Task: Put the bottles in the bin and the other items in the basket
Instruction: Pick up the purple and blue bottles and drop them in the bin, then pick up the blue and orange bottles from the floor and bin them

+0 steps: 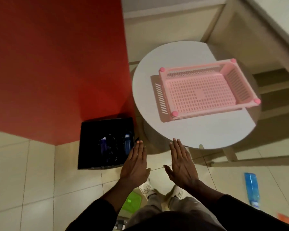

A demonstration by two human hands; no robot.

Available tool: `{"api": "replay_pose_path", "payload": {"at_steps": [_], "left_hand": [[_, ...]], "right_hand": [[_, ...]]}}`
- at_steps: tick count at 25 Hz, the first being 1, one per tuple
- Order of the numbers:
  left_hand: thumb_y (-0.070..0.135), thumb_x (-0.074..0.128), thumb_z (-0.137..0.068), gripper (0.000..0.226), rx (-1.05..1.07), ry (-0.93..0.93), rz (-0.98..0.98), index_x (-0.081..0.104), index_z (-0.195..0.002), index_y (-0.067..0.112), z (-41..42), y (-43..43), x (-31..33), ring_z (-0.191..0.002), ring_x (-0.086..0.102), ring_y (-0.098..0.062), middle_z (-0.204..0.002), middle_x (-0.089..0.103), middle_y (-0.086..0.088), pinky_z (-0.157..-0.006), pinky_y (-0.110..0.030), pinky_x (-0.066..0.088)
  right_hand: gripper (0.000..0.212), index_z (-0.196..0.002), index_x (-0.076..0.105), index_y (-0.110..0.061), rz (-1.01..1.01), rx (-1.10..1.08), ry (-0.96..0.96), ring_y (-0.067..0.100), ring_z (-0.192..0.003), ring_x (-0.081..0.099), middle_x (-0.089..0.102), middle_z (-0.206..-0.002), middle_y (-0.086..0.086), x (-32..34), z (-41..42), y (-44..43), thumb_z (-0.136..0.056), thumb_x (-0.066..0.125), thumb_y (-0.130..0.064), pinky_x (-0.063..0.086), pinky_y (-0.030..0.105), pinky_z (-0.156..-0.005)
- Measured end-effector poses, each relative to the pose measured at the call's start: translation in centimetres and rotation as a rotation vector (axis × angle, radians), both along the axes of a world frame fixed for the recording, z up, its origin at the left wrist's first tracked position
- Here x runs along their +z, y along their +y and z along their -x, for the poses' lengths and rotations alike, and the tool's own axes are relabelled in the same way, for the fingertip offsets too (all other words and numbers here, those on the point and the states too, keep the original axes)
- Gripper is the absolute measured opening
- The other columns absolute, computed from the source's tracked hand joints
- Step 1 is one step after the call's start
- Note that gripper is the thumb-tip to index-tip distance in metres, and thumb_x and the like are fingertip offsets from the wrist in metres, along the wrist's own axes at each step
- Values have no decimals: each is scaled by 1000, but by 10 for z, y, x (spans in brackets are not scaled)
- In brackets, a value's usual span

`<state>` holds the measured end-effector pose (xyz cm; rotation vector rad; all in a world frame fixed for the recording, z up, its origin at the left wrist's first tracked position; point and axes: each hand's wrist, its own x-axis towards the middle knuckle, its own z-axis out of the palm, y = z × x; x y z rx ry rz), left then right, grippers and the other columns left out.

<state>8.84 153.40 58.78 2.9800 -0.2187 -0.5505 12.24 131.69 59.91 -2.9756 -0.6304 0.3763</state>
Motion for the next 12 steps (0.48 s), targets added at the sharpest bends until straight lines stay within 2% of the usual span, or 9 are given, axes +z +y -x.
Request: {"api": "replay_pose_path", "payload": {"at_steps": [4,5,9,12], "left_hand": [[68,49,-93,105,-261,-69,-28,12,-164,-1,-17,-40,4,-161,-8,-36,-172,-8,-24,-131,-50,9],[70,47,-93,106,-262,-76,-32,12,-164,-1,-19,-37,4,-161,-9,-36,-172,-8,-24,-130,-50,11],[74,37,-94,105,-466,-101,-8,10,-164,0,-14,-115,15,-160,-16,-33,-172,-11,-23,-131,-50,9],[75,35,-95,104,-524,-97,-29,12,-164,0,-1,-165,19,-160,-14,-35,-171,-10,-24,-131,-50,8]], "right_hand": [[95,-162,10,1,29,-247,-31,34,-159,-6,-2,-171,22,9,29,-72,-97,49,-56,15,49,-129],[94,-162,9,1,24,-243,-38,35,-159,-5,-2,-171,22,10,29,-73,-98,47,-57,15,49,-129],[95,-162,10,-1,26,-473,-34,35,-159,0,1,-171,20,15,75,-147,-97,47,-59,17,48,-128],[94,-162,12,-1,-3,-535,-39,35,-159,5,7,-171,20,15,110,-185,-97,48,-58,19,48,-127]]}}
